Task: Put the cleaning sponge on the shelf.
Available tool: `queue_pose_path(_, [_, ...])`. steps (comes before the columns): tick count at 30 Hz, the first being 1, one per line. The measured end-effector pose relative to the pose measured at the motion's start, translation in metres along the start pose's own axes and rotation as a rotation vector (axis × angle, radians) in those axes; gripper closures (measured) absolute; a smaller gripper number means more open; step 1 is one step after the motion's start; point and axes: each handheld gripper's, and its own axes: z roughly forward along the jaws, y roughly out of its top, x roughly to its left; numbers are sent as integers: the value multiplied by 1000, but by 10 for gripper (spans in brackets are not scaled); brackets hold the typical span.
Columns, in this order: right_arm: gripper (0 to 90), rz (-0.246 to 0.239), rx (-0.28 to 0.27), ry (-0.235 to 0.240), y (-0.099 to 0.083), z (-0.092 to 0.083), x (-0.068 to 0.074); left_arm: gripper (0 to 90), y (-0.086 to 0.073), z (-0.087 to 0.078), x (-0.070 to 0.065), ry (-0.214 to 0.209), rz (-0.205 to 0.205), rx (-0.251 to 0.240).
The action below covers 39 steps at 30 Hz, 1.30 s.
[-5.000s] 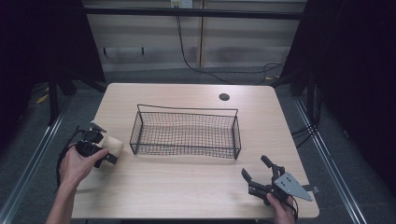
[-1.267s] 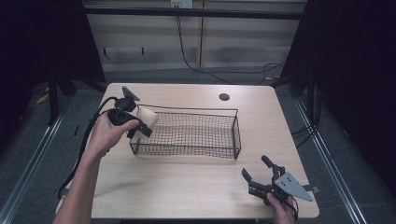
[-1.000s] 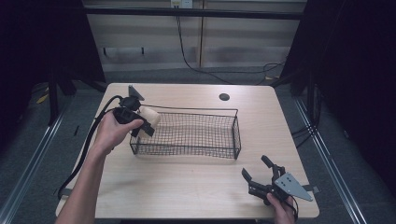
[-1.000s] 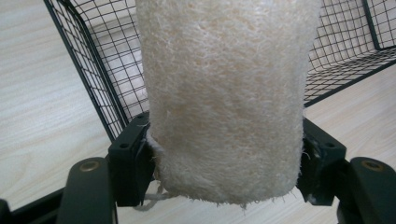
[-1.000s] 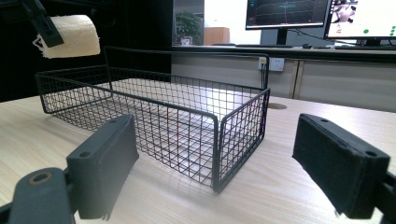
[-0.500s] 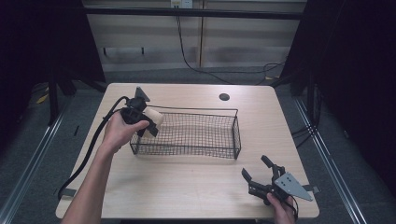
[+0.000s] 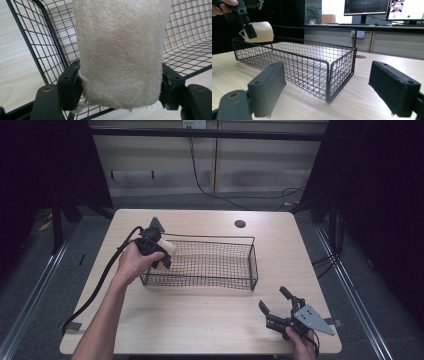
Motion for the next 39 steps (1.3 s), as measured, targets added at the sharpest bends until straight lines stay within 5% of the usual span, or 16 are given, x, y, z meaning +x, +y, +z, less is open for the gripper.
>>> queue_pose_path(36, [132,-1,-2,-1,0,0,0,320,3,39,-5,80,-75,110])
queue_pose_path(39, [132,-2,-2,1,0,0,0,319,3,41,-5,90,-57,106])
